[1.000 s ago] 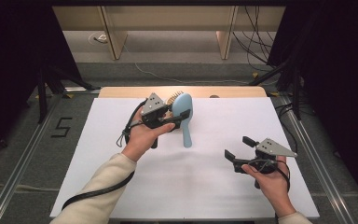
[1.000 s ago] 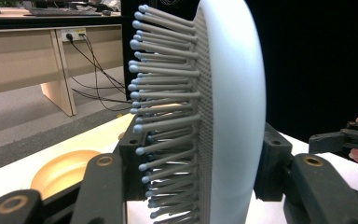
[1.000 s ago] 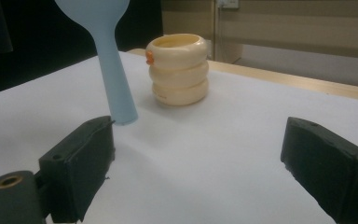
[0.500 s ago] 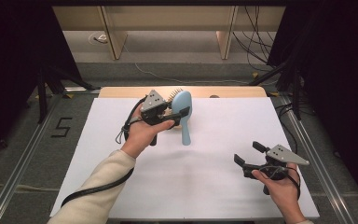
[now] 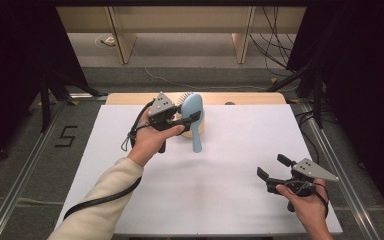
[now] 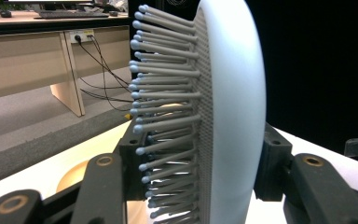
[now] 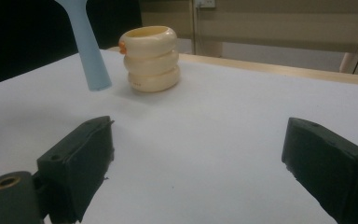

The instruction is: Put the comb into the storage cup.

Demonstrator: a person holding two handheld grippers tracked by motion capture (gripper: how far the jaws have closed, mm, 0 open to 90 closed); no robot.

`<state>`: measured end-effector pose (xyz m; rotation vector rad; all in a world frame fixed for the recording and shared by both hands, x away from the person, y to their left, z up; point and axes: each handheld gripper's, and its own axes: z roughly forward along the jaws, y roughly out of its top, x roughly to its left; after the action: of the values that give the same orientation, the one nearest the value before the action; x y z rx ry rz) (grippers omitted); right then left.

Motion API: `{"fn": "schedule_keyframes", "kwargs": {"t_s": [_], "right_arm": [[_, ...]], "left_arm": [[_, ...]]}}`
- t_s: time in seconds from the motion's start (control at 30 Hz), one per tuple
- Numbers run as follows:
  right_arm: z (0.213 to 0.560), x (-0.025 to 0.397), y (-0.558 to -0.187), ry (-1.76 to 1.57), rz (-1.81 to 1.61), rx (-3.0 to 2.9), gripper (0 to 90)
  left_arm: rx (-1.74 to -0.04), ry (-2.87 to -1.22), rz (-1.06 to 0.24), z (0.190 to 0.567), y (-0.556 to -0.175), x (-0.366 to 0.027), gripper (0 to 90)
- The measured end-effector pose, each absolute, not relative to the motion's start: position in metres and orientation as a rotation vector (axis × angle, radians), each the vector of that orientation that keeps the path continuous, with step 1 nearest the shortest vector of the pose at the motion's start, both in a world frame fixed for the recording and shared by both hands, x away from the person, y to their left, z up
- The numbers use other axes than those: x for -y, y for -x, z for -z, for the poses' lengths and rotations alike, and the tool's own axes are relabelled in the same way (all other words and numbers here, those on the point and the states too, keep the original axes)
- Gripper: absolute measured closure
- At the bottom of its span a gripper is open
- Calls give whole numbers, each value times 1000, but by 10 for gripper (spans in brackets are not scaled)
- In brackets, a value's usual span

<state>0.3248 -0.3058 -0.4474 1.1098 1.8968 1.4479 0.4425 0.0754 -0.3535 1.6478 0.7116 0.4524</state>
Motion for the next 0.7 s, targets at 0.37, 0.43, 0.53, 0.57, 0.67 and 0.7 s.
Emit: {"fn": "schedule_keyframes", "kwargs": {"t_s": [0.37,0.43,0.53,0.57,0.67,0.7], "right_arm": [[451,309,-323,-1119,-1433,-1905,99],[452,309,-322,-1124,-1433,-1904,99],[452,309,-322,-1124,-1433,-1906,98],[452,309,-322,-1125,-1431,-1907,97],[452,309,-322,-1124,-1431,-1903,95],[452,310,-322,-1124,-1433,-1901,95]], "left_arm": [[-717,-1637,-452,349,-446,-77,491],[-719,-1634,-452,348,-446,-77,492],[-716,-1640,-460,347,-447,-77,492],[-717,-1638,-461,346,-447,-76,492],[-712,-1641,-466,344,-448,-76,492],[-710,-1641,-468,344,-448,-76,492]]}}
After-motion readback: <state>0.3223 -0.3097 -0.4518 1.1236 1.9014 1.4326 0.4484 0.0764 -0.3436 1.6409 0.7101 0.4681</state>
